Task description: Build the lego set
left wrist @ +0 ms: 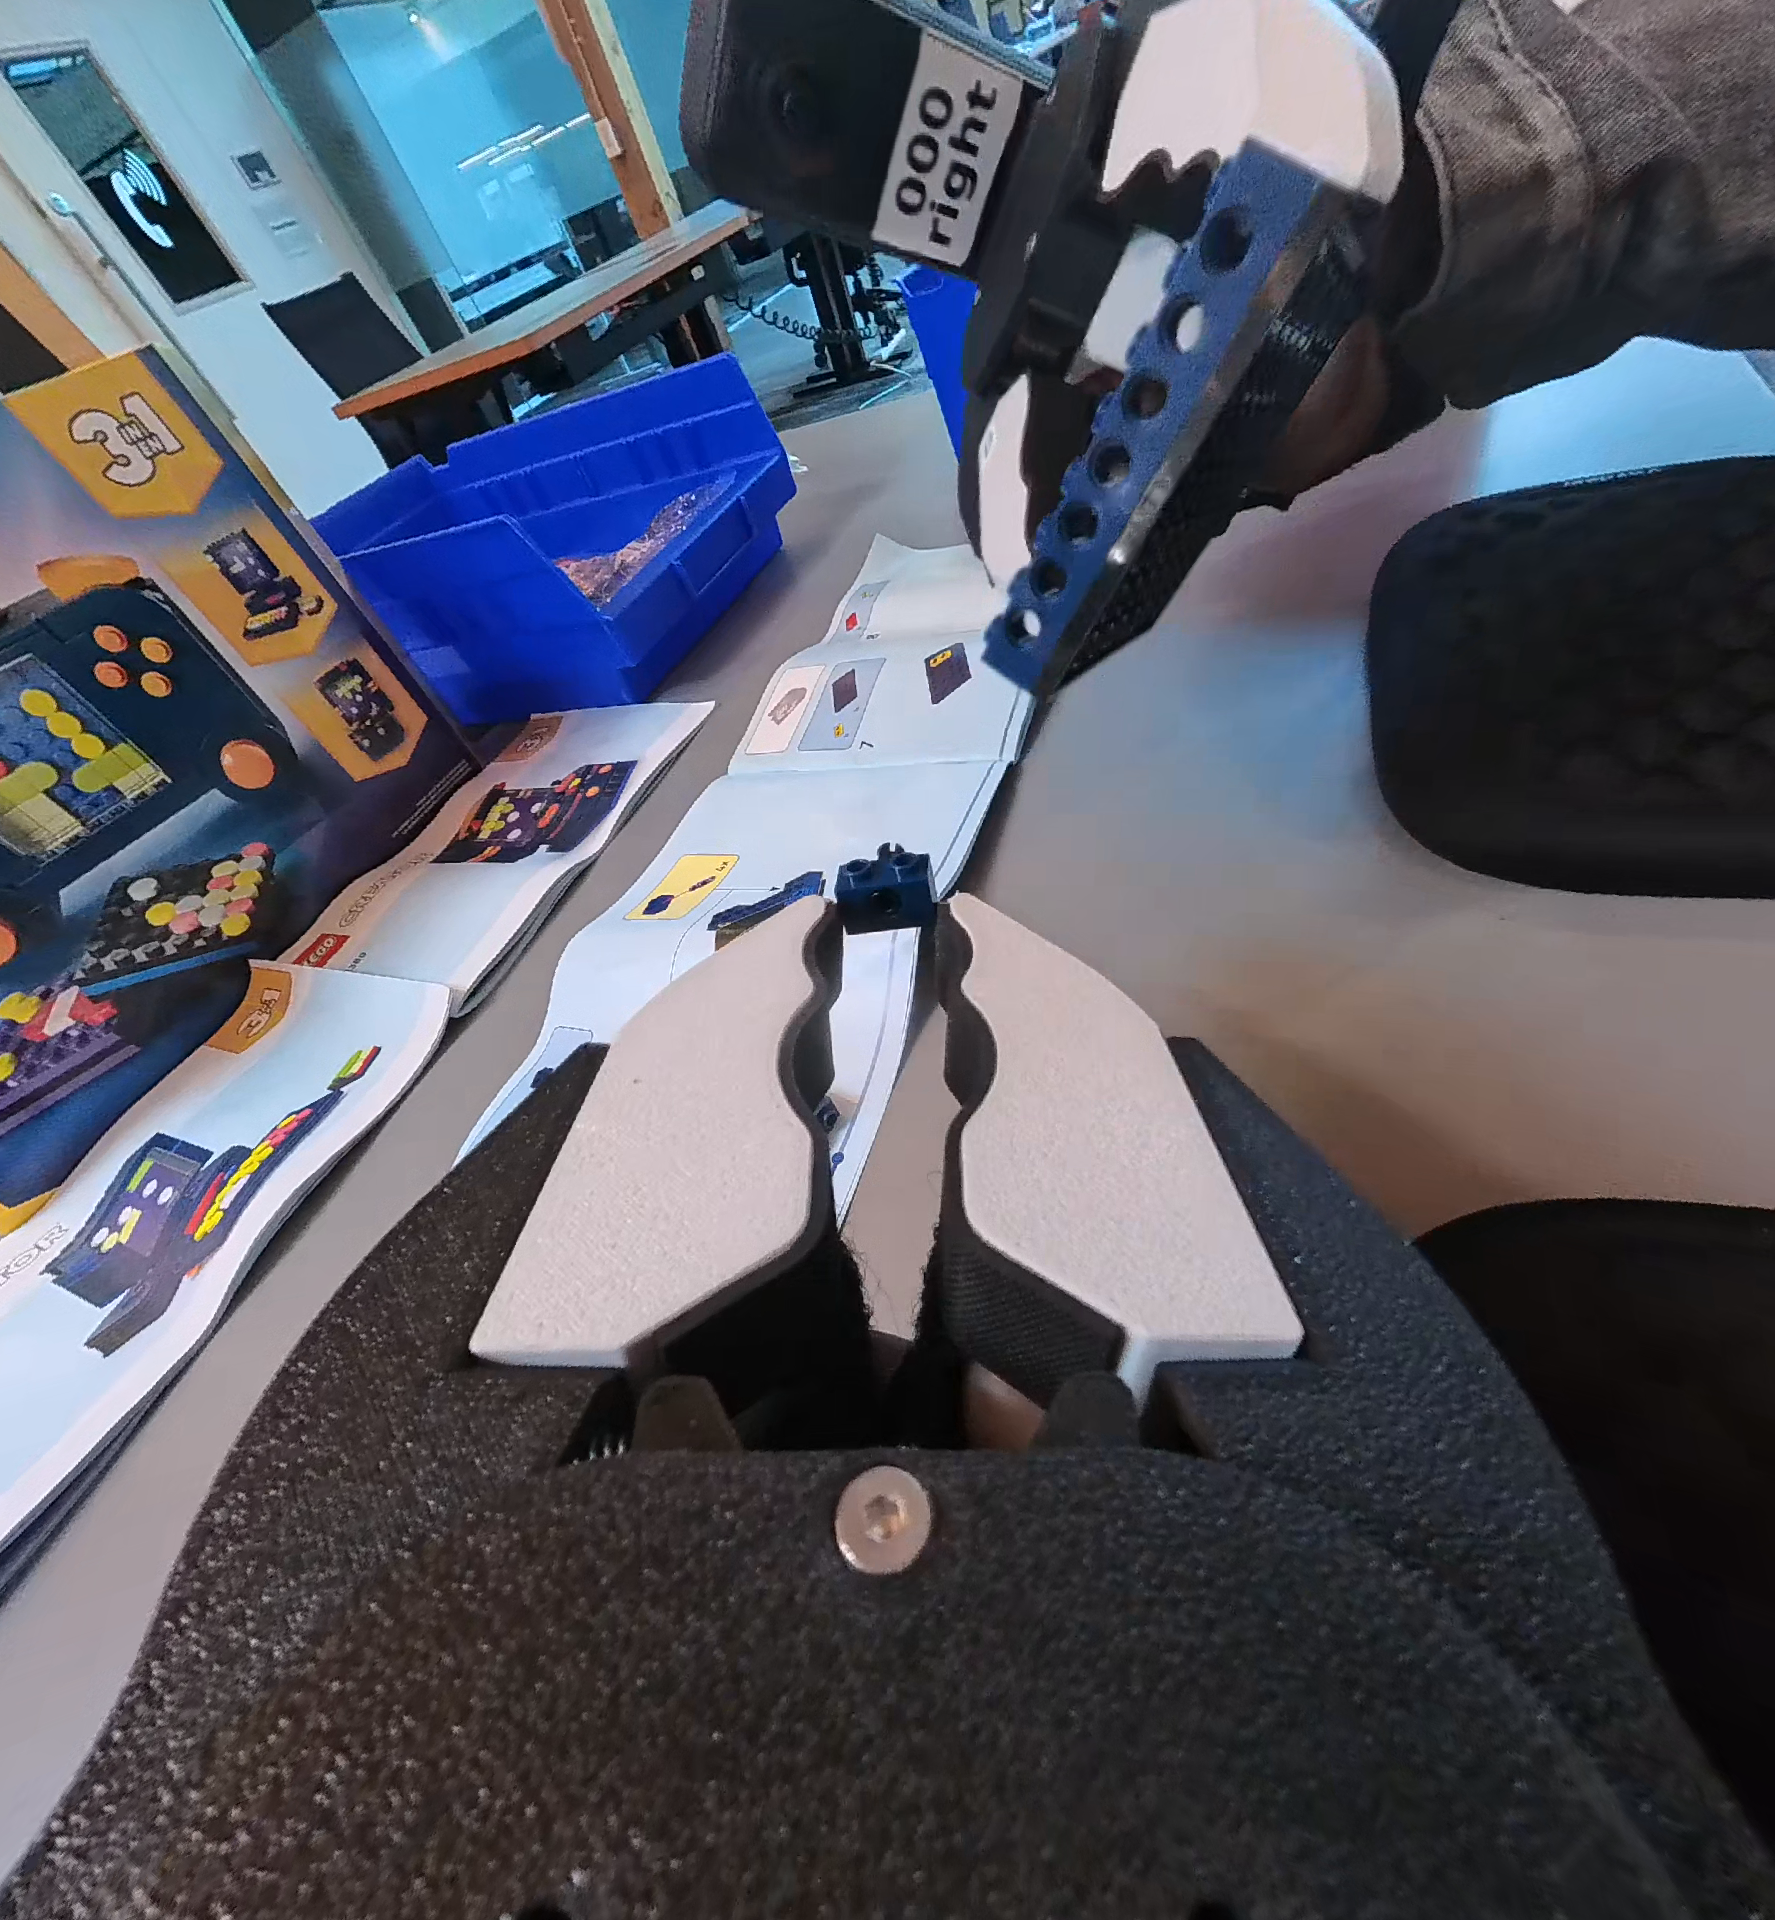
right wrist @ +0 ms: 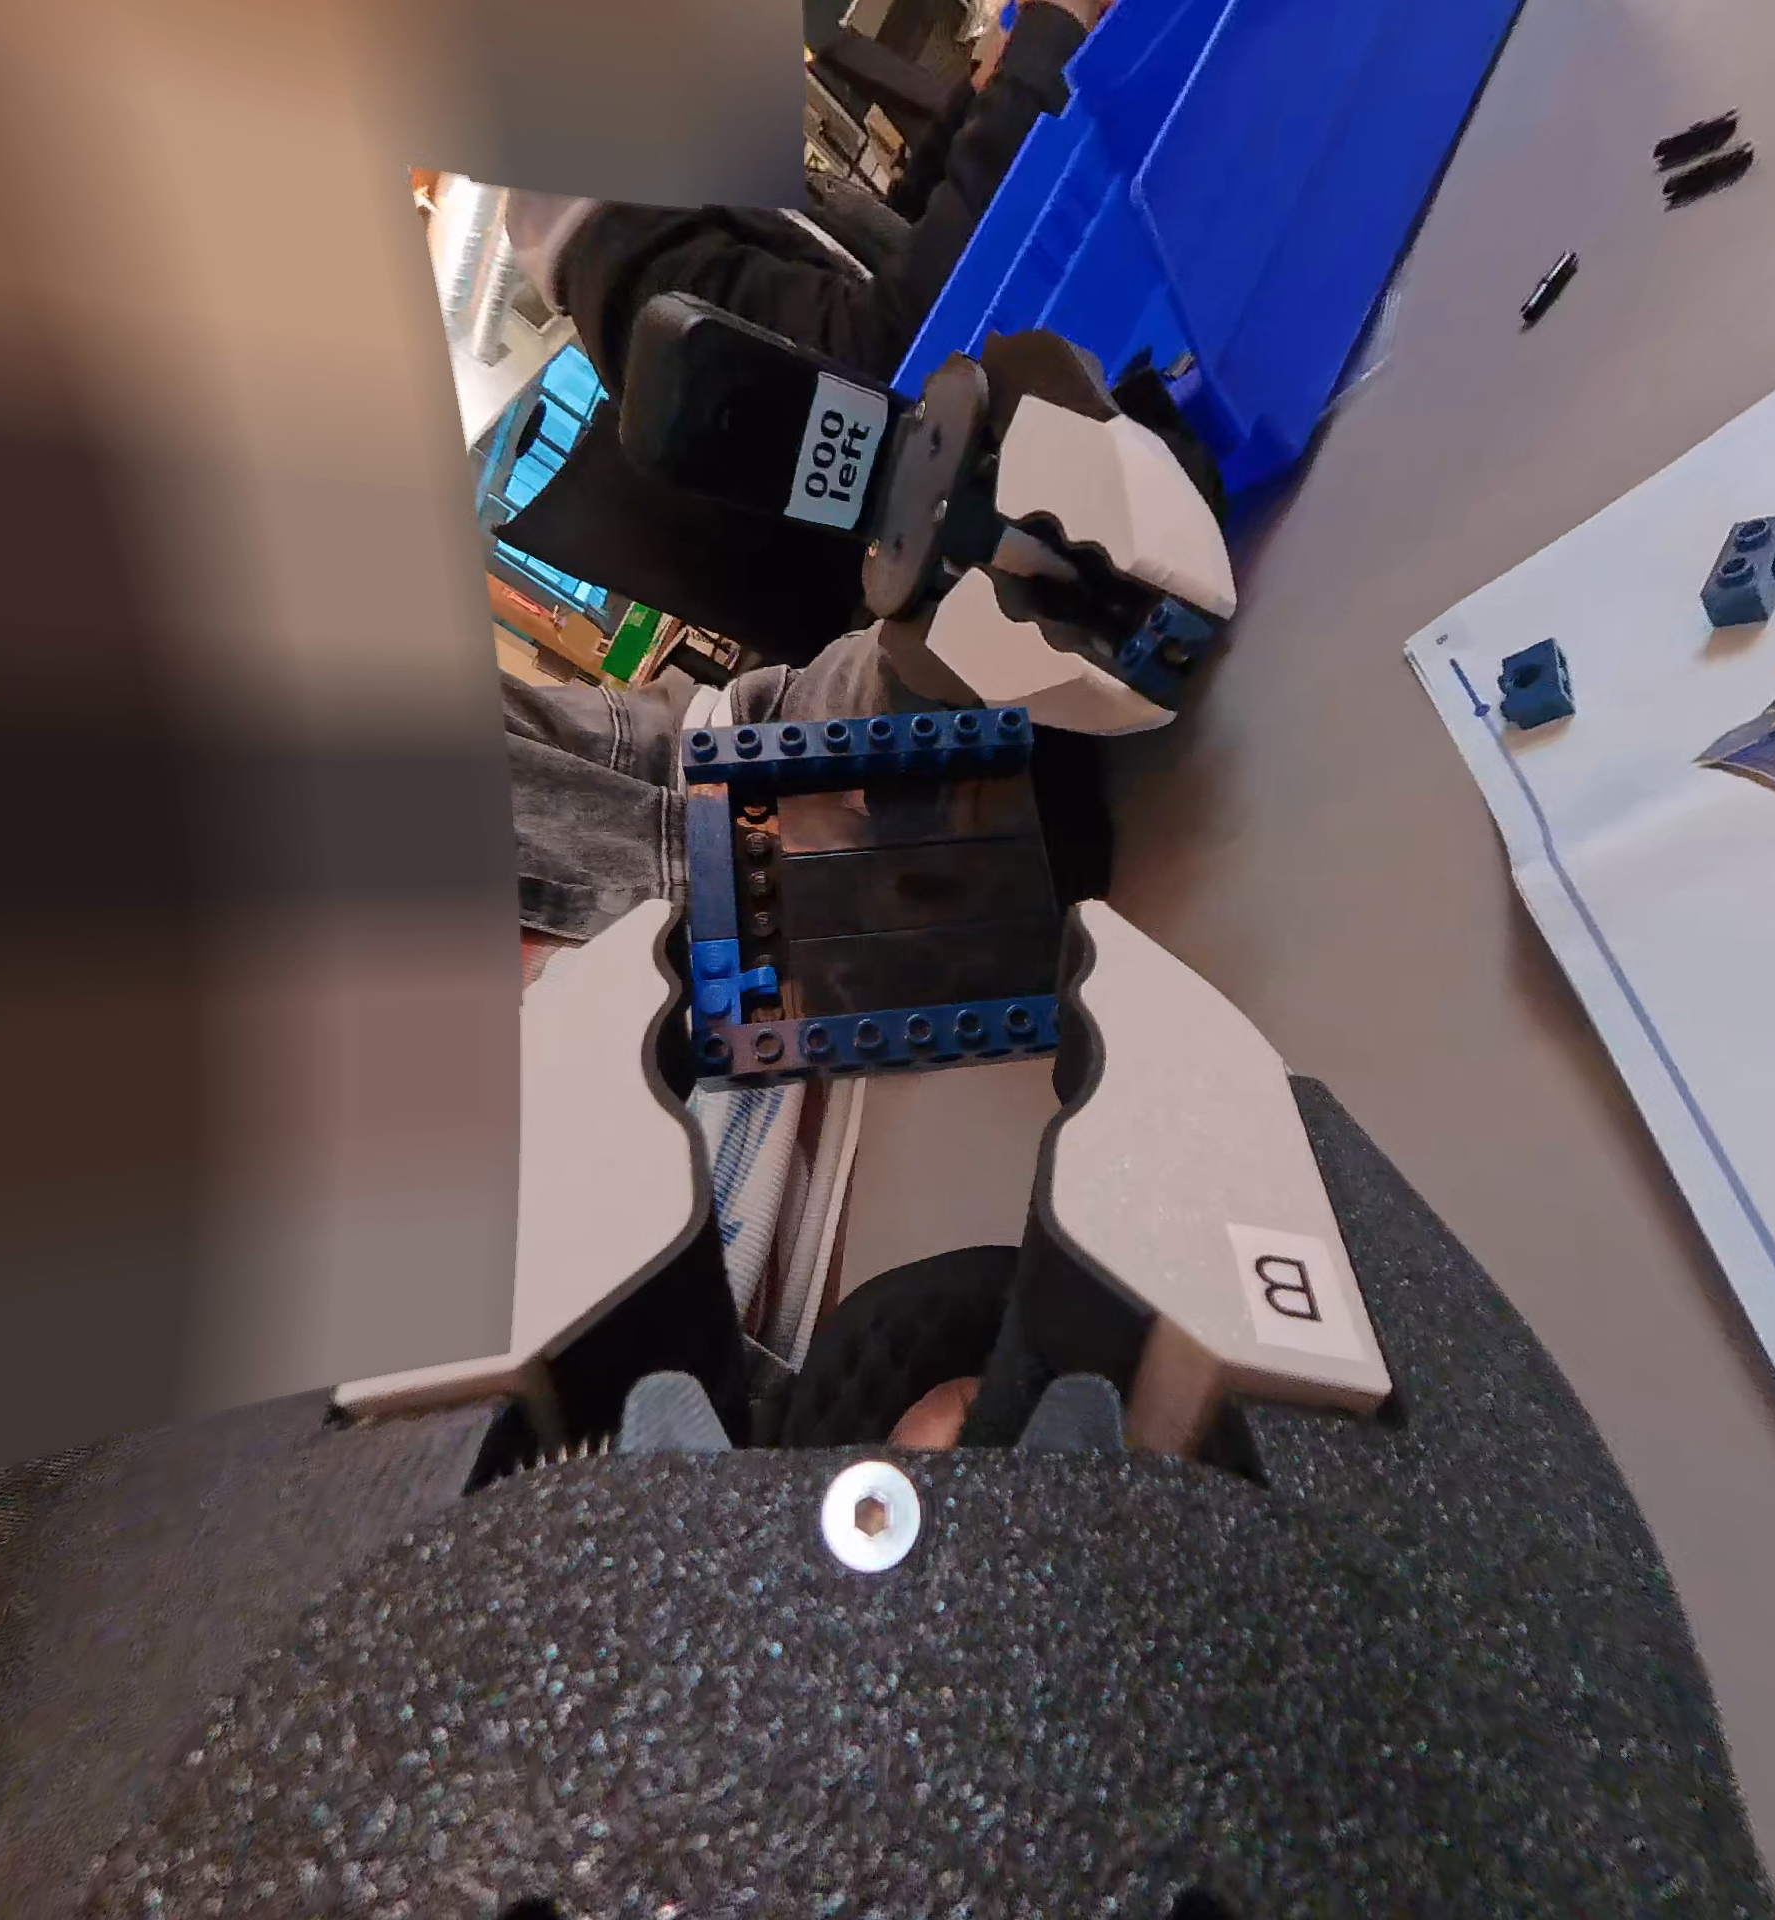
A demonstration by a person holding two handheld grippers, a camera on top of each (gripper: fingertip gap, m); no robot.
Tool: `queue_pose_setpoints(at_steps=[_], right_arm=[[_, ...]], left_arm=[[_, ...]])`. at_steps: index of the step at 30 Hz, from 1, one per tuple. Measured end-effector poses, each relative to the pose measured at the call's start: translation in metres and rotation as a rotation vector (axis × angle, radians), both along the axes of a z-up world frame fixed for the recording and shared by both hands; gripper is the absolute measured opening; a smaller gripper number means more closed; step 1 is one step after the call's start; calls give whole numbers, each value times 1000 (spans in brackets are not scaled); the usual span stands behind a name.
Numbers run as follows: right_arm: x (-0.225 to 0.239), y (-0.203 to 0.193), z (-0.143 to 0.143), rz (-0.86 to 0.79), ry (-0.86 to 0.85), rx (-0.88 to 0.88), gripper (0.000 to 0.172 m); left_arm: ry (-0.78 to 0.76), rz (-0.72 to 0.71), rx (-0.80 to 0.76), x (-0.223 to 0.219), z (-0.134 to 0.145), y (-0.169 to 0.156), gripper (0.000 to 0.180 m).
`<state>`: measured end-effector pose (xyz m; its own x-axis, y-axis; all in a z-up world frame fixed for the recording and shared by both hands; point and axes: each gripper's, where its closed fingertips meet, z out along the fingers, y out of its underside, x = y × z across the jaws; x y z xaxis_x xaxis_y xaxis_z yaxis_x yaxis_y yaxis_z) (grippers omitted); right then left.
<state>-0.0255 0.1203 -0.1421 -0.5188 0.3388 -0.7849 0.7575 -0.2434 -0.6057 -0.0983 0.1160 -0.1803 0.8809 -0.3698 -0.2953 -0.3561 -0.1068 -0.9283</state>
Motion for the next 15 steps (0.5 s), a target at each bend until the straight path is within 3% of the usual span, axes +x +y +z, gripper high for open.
queue_pose_setpoints(at_steps=[5,7,10,15], right_arm=[[-6,2,1,-35,59,-21,68],[-14,8,2,-107,205,16,68],[-22,27,-7,-245,480,226,67],[-16,40,-13,-276,642,521,68]], left_arm=[[-6,1,0,0,0,0,16],[-39,-6,8,0,3,0,16],[-113,-12,18,-2,8,-1,16],[-239,-46,24,1,16,-4,16]])
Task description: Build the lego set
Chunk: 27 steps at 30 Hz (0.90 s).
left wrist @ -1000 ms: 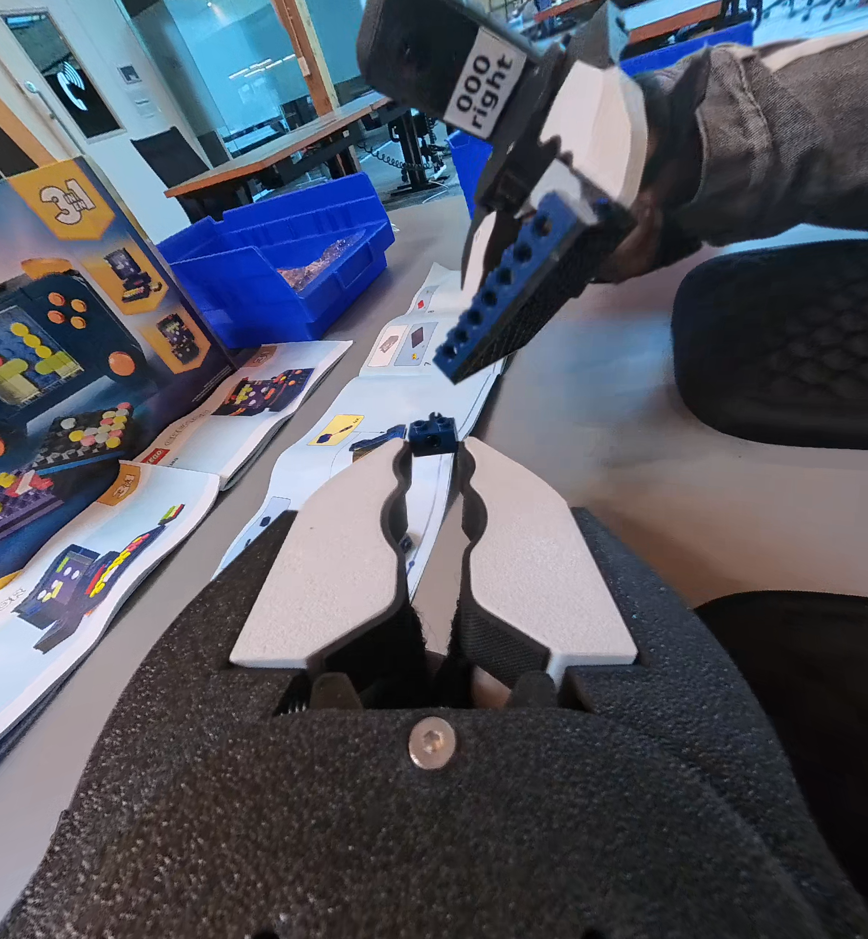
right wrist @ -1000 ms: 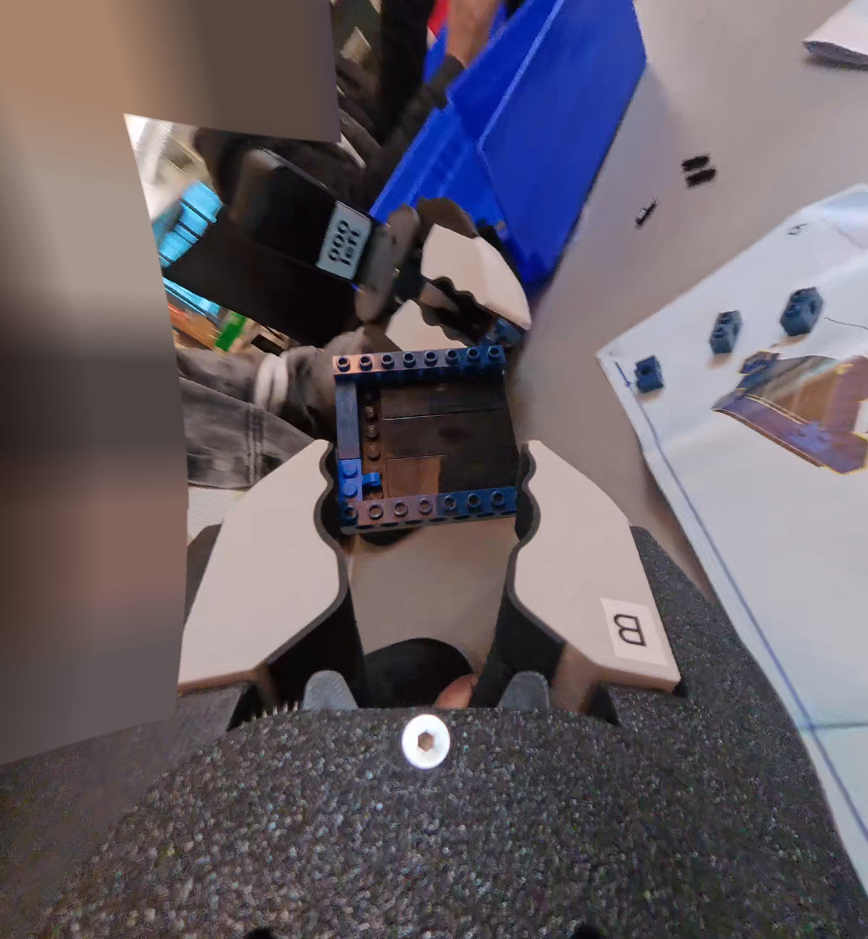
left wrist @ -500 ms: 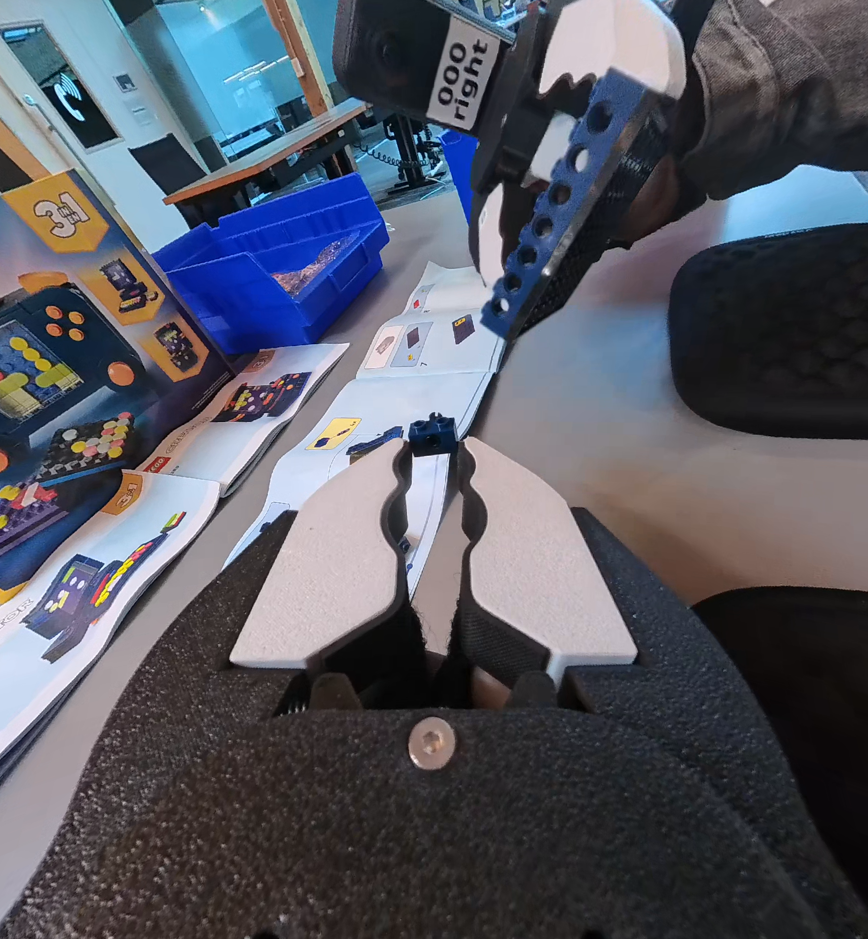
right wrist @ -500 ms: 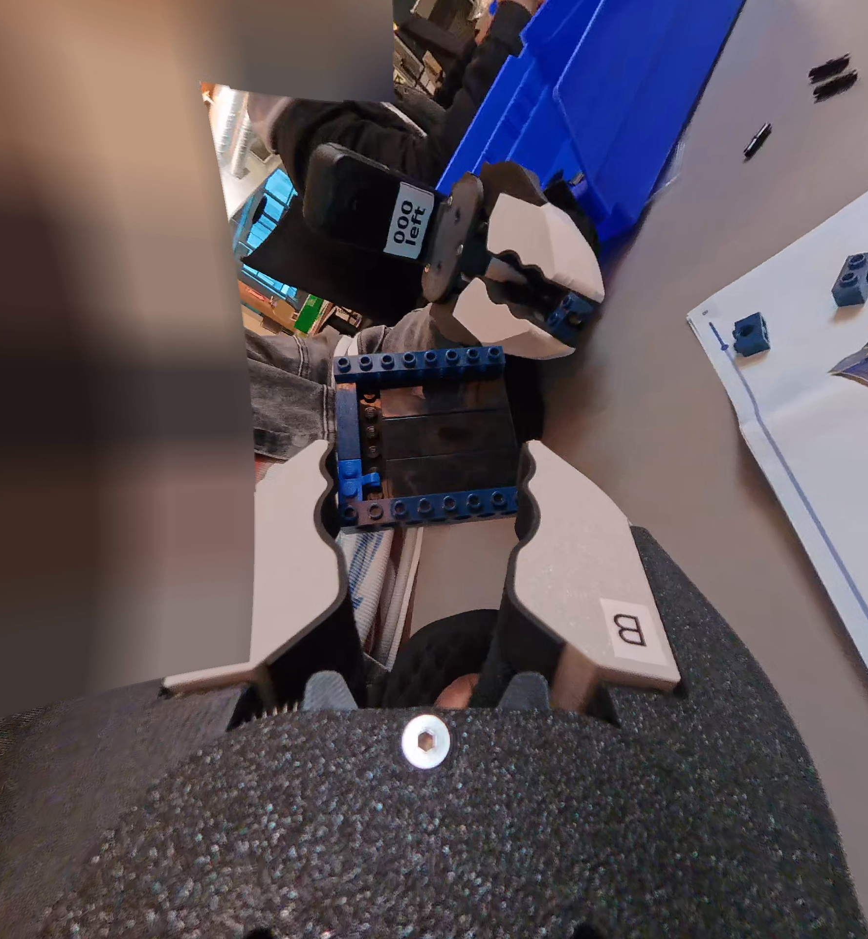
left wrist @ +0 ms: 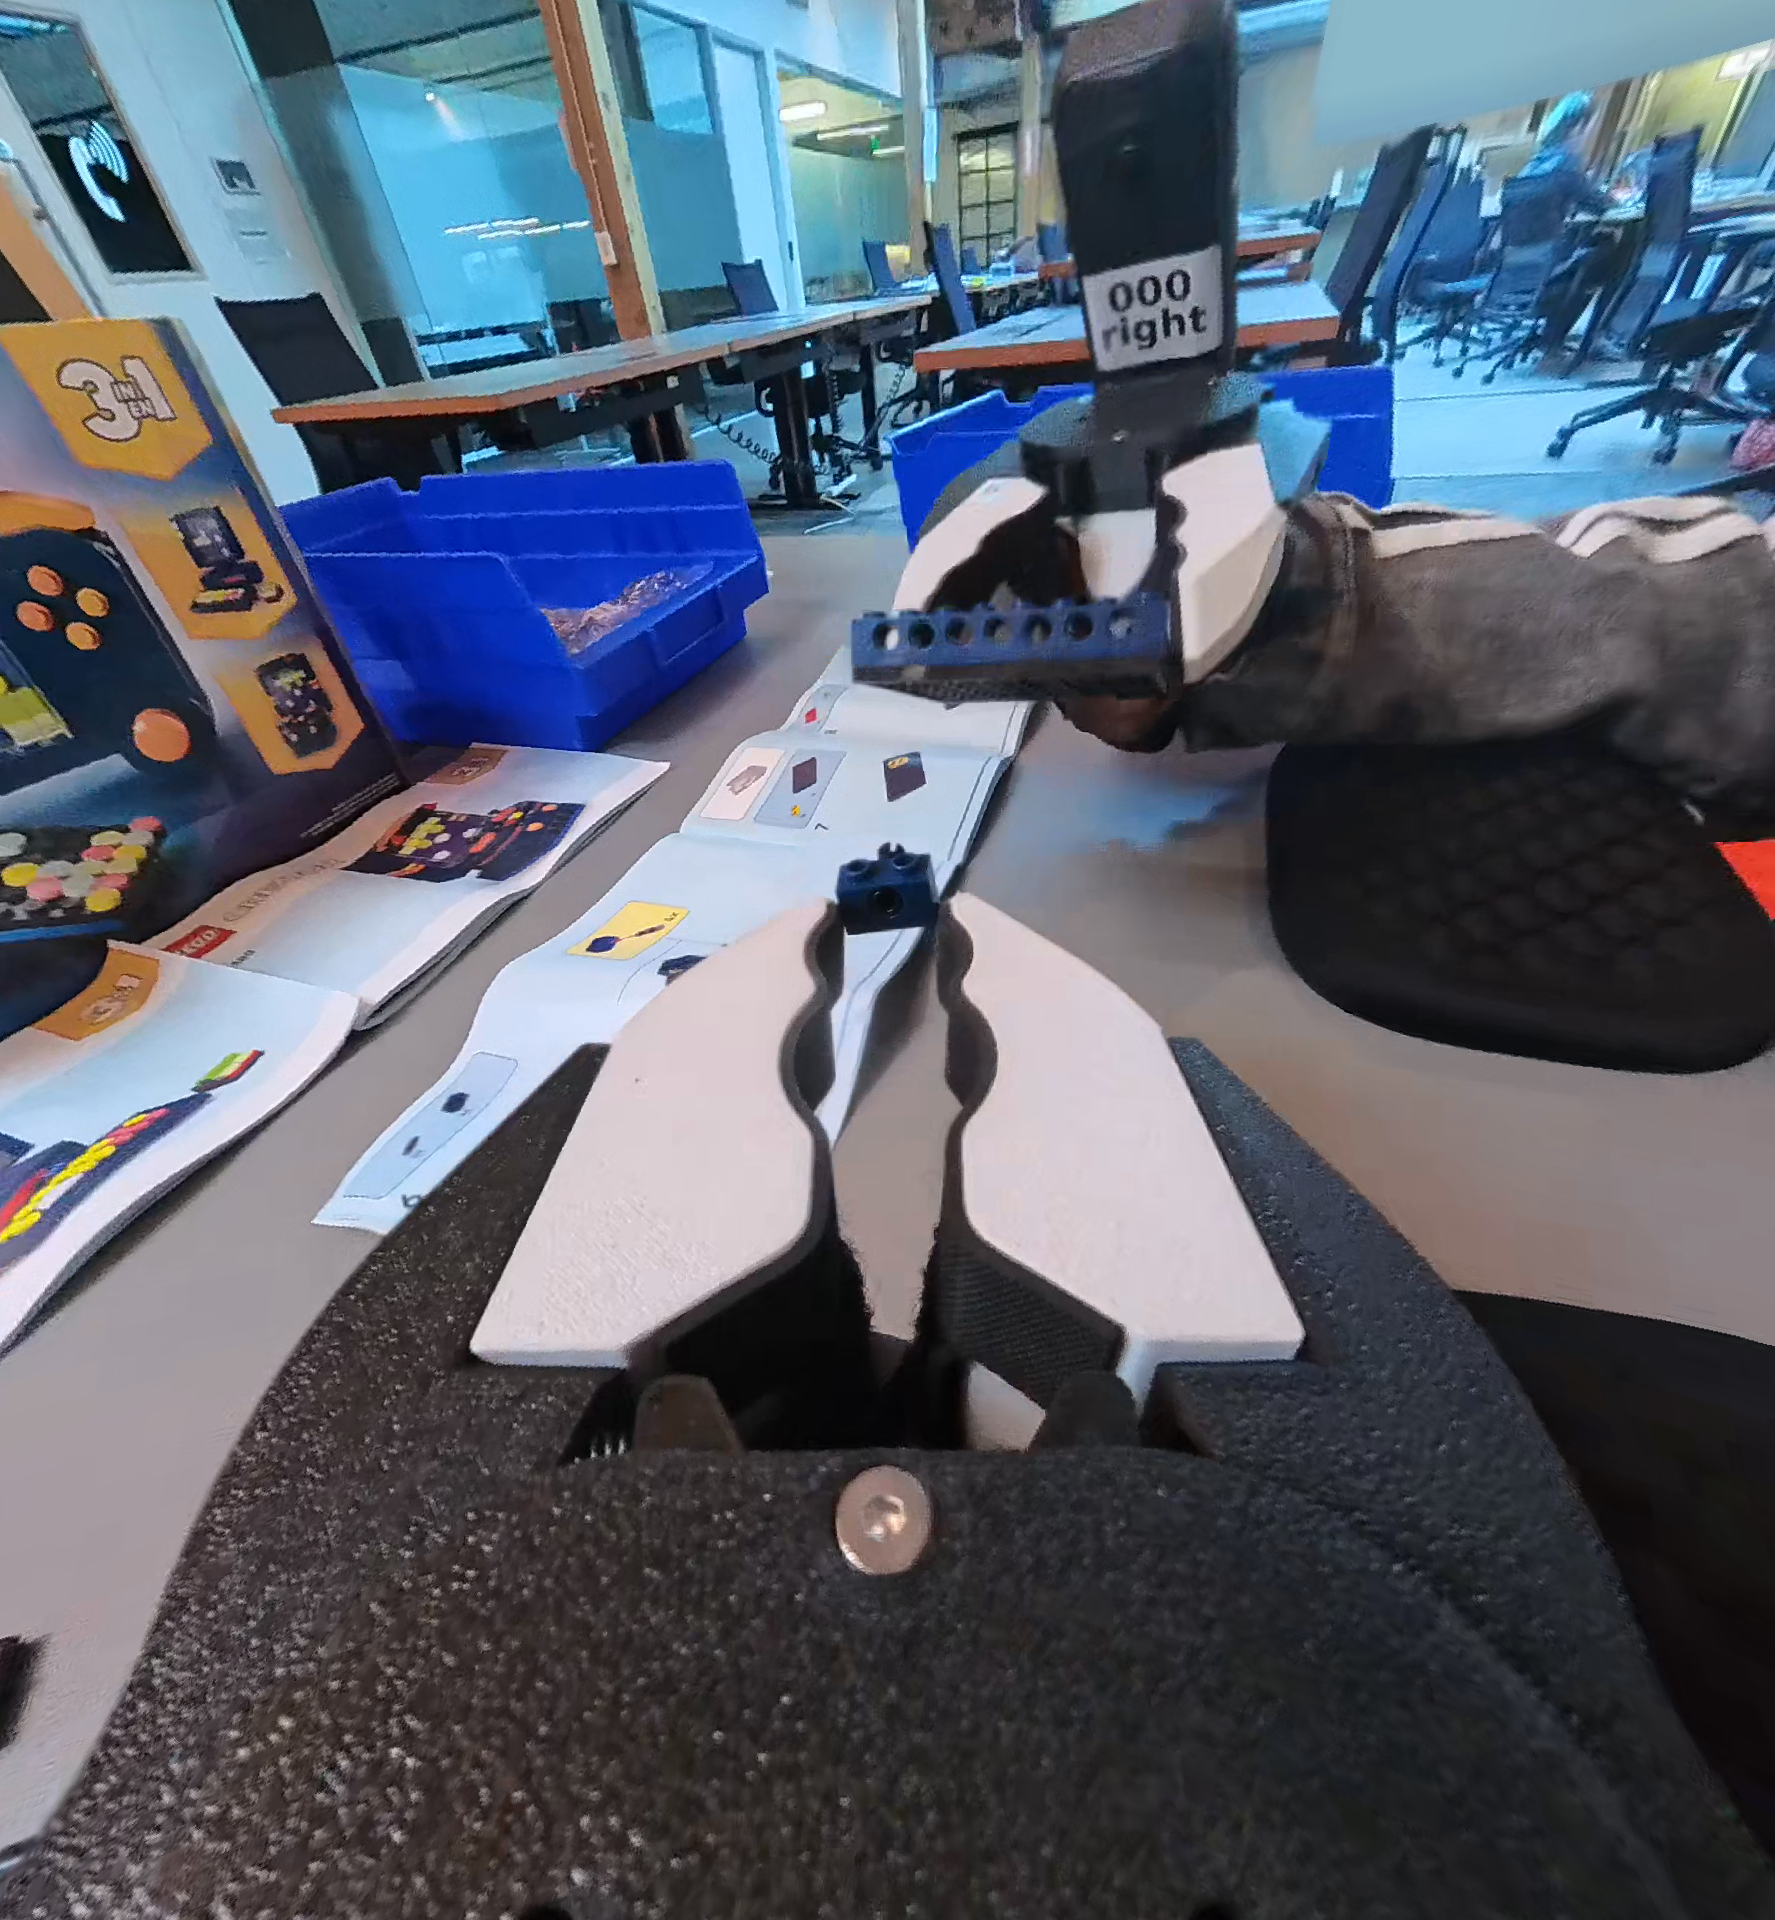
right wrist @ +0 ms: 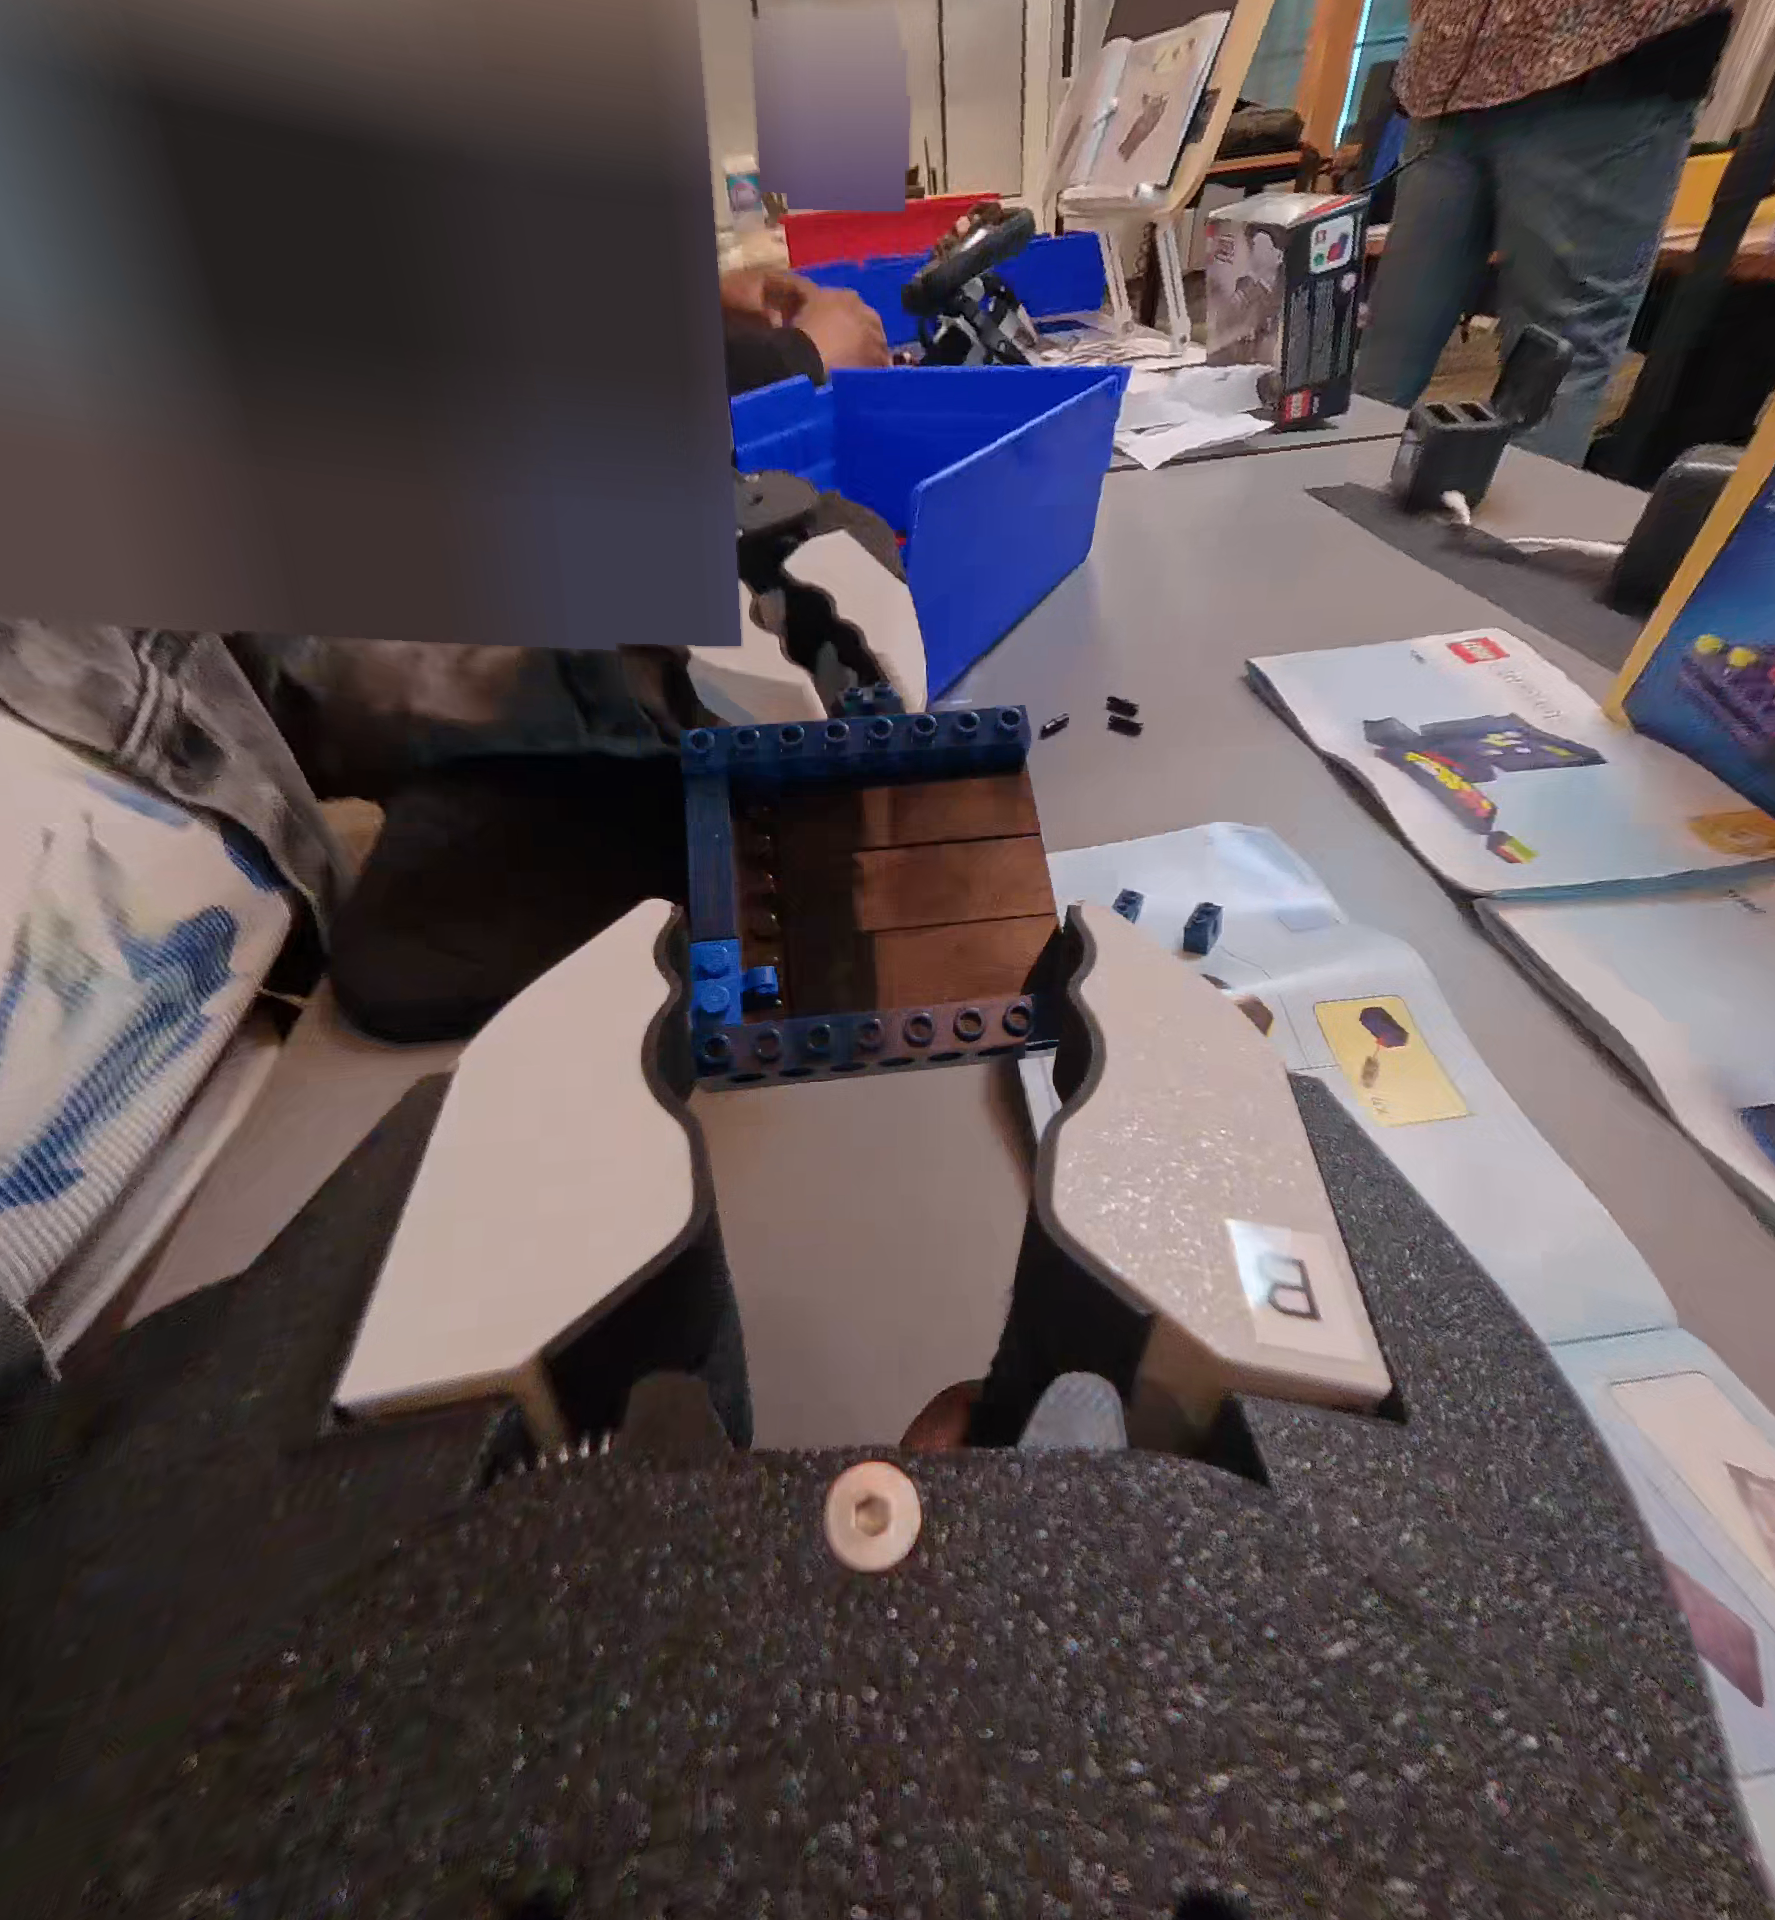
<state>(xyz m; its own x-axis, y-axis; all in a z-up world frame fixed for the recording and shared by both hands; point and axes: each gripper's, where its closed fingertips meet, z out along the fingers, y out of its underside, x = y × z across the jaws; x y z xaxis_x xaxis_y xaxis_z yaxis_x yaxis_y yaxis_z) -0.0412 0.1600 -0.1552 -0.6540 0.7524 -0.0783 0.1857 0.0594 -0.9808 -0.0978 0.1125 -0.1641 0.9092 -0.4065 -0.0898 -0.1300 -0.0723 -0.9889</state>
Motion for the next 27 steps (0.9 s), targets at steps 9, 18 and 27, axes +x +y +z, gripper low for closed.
queue_pose_setpoints(at_steps=[9,18,27], right_arm=[[-2,-5,-38,27,-104,99,68],[-3,-20,-26,78,30,119,68],[-5,-31,-30,92,50,192,68]], left_arm=[[116,-27,-72,6,-19,2,16],[115,-58,-91,10,-21,1,16],[92,-85,-76,12,-18,-1,16]])
